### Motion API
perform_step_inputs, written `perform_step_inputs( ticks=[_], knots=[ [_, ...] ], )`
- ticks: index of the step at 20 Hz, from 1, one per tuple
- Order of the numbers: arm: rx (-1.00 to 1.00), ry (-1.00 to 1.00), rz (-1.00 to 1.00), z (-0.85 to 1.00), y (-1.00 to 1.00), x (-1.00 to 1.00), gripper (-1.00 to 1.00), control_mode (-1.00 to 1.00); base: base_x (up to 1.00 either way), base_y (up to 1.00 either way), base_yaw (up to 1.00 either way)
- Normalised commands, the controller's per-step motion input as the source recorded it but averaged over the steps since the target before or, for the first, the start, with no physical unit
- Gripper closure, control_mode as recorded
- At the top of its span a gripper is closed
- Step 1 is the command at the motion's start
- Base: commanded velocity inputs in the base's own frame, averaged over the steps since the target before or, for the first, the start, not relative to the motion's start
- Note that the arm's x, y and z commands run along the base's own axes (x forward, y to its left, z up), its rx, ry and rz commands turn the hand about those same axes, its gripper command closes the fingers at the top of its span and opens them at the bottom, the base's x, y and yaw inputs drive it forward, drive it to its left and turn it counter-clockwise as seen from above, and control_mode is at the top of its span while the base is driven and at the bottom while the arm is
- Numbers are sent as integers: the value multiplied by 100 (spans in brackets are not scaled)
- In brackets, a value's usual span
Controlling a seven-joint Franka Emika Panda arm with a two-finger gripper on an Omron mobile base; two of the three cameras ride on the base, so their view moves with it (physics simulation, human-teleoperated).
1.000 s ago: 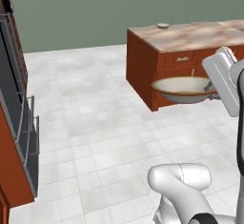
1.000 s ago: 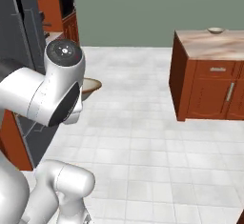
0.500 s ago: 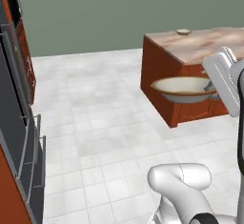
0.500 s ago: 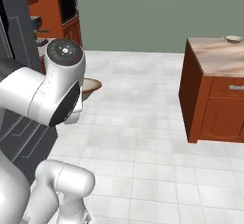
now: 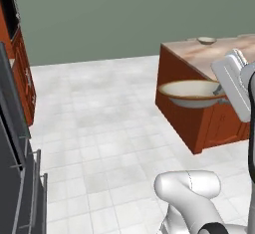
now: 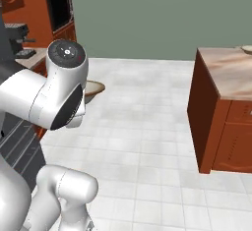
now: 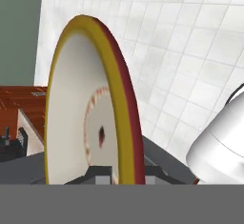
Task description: Pick up the bowls from the cabinet and place each bowl in front of a stool on the dining counter.
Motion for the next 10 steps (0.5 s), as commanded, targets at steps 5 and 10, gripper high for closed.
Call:
perform_step_inputs(
  ticks=[5, 10],
  knots=[
    [0, 0, 0, 0, 0, 0, 100, 100, 100, 4, 0],
    [0, 0, 0, 0, 0, 0, 100, 100, 100, 4, 0]
  ],
)
